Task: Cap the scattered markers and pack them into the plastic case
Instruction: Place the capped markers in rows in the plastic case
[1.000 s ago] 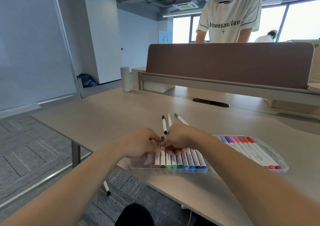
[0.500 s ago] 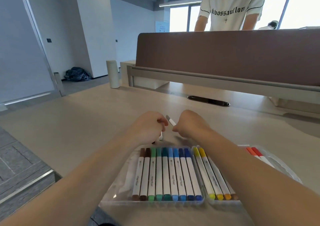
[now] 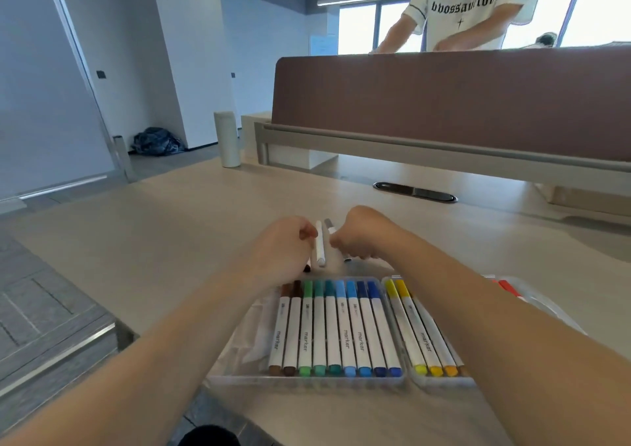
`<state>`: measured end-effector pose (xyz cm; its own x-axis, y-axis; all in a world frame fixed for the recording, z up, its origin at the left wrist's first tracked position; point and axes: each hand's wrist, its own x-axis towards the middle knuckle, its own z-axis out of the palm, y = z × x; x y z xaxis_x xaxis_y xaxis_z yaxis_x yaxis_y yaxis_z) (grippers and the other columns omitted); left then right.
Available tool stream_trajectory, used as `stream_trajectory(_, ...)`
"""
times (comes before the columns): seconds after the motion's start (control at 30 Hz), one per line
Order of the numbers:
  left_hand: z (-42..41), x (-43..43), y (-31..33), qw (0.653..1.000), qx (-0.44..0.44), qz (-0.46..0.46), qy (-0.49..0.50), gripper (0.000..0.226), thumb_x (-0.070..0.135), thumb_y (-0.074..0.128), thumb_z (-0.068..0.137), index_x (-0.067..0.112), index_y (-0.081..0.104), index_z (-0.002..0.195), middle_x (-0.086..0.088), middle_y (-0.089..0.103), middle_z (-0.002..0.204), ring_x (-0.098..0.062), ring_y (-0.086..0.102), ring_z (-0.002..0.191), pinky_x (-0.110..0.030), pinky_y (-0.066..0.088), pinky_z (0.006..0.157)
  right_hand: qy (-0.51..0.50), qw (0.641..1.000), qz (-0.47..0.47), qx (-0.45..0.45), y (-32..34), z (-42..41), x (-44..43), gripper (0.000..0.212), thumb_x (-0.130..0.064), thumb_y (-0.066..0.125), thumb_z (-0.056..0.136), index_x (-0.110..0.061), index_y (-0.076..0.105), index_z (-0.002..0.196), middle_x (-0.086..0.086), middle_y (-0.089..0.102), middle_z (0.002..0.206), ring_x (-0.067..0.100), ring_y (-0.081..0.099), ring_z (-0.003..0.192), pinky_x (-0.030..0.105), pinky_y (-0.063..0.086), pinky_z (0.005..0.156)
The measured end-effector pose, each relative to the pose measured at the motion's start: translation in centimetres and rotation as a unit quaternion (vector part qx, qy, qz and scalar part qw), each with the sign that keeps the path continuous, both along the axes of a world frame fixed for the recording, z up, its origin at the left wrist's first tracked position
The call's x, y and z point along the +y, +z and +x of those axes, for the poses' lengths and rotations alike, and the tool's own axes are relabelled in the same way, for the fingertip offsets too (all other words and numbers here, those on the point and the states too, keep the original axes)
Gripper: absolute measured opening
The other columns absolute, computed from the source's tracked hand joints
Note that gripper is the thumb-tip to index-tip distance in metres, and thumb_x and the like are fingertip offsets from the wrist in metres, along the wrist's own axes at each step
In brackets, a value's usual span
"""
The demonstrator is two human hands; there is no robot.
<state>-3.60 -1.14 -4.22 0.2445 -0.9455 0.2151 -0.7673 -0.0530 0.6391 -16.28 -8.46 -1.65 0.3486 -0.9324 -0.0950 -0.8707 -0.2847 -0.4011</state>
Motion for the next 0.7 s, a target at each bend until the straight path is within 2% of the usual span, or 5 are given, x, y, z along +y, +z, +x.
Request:
stream_trajectory(0.1,1.0,1.9,-0.1,1.000,-0.001,0.016,0.009,0.031,0.012,0.050,0.095,0.021,0.061,0.122,0.000,0.064,0.116,-0.013,0.060,0.099,-0.021,0.047,0.074,0.053,0.995,0.081,0.007,1.7,-0.1,3.8,0.028,-0.023,0.053,0.093,-0.010,0.057,0.068,0.003,0.053,0.061,0.015,0.041,0.047,0.024,0.034,0.050)
stream_trajectory(0.33,3.6,6.7,-0.6,0.997,-0.066,0.036,0.000,0.036,0.006,0.046,0.095,0.016,0.061,0.127,-0.002,0.065,0.122,-0.016,0.061,0.108,-0.028,0.047,0.095,0.102,0.969,0.221,-0.040,2.1,0.7,10.8,0.020,-0.014,0.053,0.088,-0.007,0.060,0.071,0.003,0.057,0.053,0.012,0.038,0.038,0.019,0.025,0.040)
stream_trajectory(0.47,4.4,8.5,-0.8,0.994,-0.084,0.061,-0.034,0.041,0.006,0.042,0.093,0.024,0.063,0.124,0.005,0.063,0.117,-0.017,0.065,0.095,-0.032,0.057,0.074,0.099,0.969,0.223,-0.049,1.5,1.6,12.8,0.026,-0.014,0.055,0.090,-0.005,0.059,0.066,0.005,0.059,0.054,0.012,0.039,0.038,0.020,0.025,0.040)
stream_trajectory(0.6,4.5,9.4,-0.9,0.985,-0.133,0.076,-0.082,0.035,0.016,0.047,0.090,0.024,0.067,0.117,0.001,0.070,0.116,-0.017,0.066,0.101,-0.032,0.053,0.087,0.109,0.971,0.212,-0.031,1.1,2.3,13.3,0.035,-0.026,0.058,0.092,-0.007,0.060,0.063,0.011,0.061,0.069,0.015,0.041,0.043,0.021,0.028,0.040)
stream_trajectory(0.7,4.6,9.9,-0.8,0.972,-0.171,0.101,-0.125,0.027,0.022,0.047,0.086,0.018,0.071,0.098,-0.002,0.071,0.100,-0.021,0.066,0.092,-0.040,0.053,0.083,0.104,0.980,0.170,-0.014,1.2,2.2,13.3,0.042,-0.037,0.056,0.096,-0.008,0.059,0.065,0.011,0.059,0.070,0.016,0.040,0.045,0.022,0.030,0.043)
